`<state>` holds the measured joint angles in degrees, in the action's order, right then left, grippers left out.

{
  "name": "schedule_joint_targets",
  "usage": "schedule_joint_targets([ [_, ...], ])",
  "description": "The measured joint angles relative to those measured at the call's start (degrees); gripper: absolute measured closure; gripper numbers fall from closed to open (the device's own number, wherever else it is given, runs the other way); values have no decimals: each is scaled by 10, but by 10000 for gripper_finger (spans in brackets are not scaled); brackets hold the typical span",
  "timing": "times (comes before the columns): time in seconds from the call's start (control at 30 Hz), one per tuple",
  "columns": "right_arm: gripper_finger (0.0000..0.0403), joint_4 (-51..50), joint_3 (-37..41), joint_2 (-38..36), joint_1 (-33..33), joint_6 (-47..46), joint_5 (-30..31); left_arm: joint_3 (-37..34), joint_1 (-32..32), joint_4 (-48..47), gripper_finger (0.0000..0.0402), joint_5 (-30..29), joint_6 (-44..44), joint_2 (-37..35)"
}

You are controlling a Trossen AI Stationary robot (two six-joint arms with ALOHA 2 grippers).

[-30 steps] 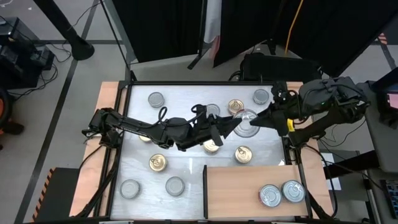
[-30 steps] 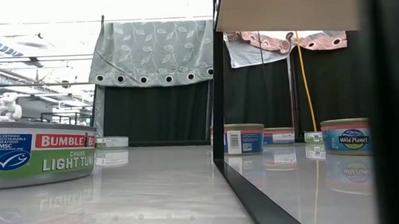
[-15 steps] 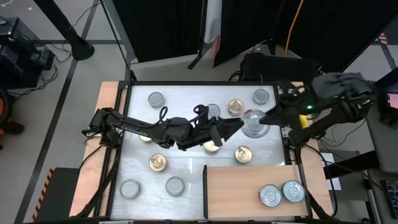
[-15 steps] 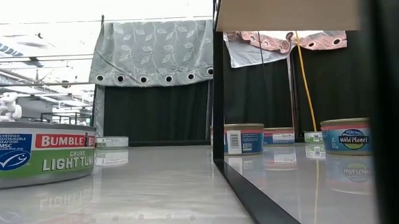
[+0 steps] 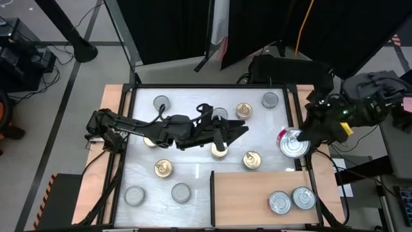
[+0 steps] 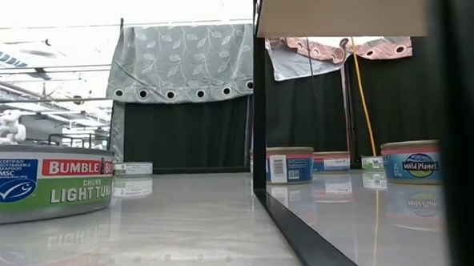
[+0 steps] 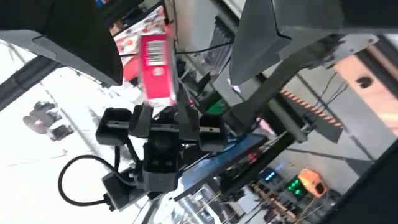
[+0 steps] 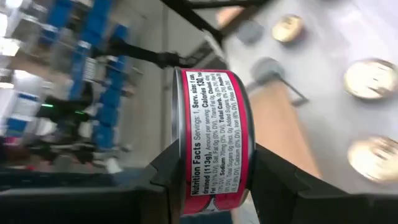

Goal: Stack canned seafood by type on shelf
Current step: Stack the red tuna can on top of the other red tuna can on the shelf

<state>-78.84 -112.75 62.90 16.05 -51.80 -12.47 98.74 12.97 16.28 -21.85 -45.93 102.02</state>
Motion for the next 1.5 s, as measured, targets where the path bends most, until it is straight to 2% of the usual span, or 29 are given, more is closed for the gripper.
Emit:
schedule_joint_targets([
  [0.23,269,-8,55,1,61,11,-37,0,-2,-34,107,4,-2,-12],
  [0.53,269,170,221,-5,173,24,-62,0,-2,-44,107,7,-2,-15],
  [0.67,268,234,305,-5,210,-7,-64,0,-2,-48,107,34,-2,-17],
  [0.87,268,313,420,-5,250,-58,-105,0,-1,-48,107,57,-17,-17],
  [1.17,268,395,498,-6,261,-86,-103,0,0,-48,107,98,-18,-17],
  [1.5,267,397,528,-5,261,-91,-102,0,7,-48,107,114,-32,-17],
])
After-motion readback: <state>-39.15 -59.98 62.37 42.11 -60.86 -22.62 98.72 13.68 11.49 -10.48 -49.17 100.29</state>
